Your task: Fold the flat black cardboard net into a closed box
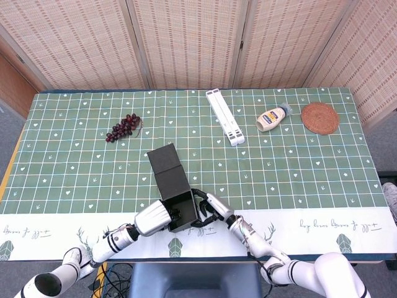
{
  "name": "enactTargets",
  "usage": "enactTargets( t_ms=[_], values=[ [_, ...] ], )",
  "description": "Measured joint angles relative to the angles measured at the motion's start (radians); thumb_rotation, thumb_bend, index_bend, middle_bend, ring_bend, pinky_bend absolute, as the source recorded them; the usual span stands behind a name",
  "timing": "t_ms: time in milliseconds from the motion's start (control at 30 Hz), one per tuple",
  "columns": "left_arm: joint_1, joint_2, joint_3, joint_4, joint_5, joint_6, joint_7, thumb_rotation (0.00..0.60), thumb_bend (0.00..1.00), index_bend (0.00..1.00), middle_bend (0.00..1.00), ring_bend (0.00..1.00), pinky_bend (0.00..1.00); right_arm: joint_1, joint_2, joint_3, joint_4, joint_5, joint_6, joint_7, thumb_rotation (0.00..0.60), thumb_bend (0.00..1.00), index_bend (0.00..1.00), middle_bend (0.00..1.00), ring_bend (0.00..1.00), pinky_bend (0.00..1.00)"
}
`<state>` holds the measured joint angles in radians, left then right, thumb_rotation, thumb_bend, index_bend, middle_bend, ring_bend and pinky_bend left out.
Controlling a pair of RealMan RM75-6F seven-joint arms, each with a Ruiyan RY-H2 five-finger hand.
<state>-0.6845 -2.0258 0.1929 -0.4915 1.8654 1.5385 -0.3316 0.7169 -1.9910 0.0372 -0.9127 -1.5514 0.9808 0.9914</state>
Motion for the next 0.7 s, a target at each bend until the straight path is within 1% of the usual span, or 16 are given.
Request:
enactTargets(
  t_ms=[67, 167, 233, 333, 700],
  values=[
    [0.0, 0.002, -0.001, -0.003, 0.0, 0.002, -0.001, 0.6, 0.1, 0.65, 0.64, 0.64, 0.53, -0.001, 0.0, 0.001, 0.0, 0.001, 0.001, 0.002, 0.6, 0.31, 0.29, 0.4, 0.76, 1.0],
    [0.001, 0.01, -0.003, -0.012, -0.002, 0.008, 0.0, 0.6, 0.09, 0.6, 0.6, 0.62, 0.53, -0.003, 0.001, 0.004, 0.001, 0.005, 0.003, 0.004, 0.6, 0.31, 0.29, 0.39, 0.76, 1.0],
    [0.001, 0.018, -0.005, -0.021, -0.004, 0.011, 0.0, 0.6, 0.09, 0.57, 0.57, 0.59, 0.53, -0.004, 0.001, 0.008, 0.002, 0.006, 0.005, 0.005, 0.6, 0.31, 0.29, 0.39, 0.76, 1.0],
    [0.001, 0.033, -0.008, -0.039, -0.004, 0.021, 0.002, 0.6, 0.09, 0.54, 0.55, 0.56, 0.52, -0.005, 0.003, 0.012, 0.002, 0.01, 0.007, 0.004, 0.6, 0.31, 0.29, 0.39, 0.76, 1.0],
    [0.0, 0.096, -0.025, -0.113, -0.004, 0.065, 0.034, 0.6, 0.09, 0.51, 0.53, 0.53, 0.52, -0.011, 0.004, 0.023, 0.004, 0.02, 0.009, 0.004, 0.6, 0.31, 0.29, 0.39, 0.76, 1.0]
  ],
)
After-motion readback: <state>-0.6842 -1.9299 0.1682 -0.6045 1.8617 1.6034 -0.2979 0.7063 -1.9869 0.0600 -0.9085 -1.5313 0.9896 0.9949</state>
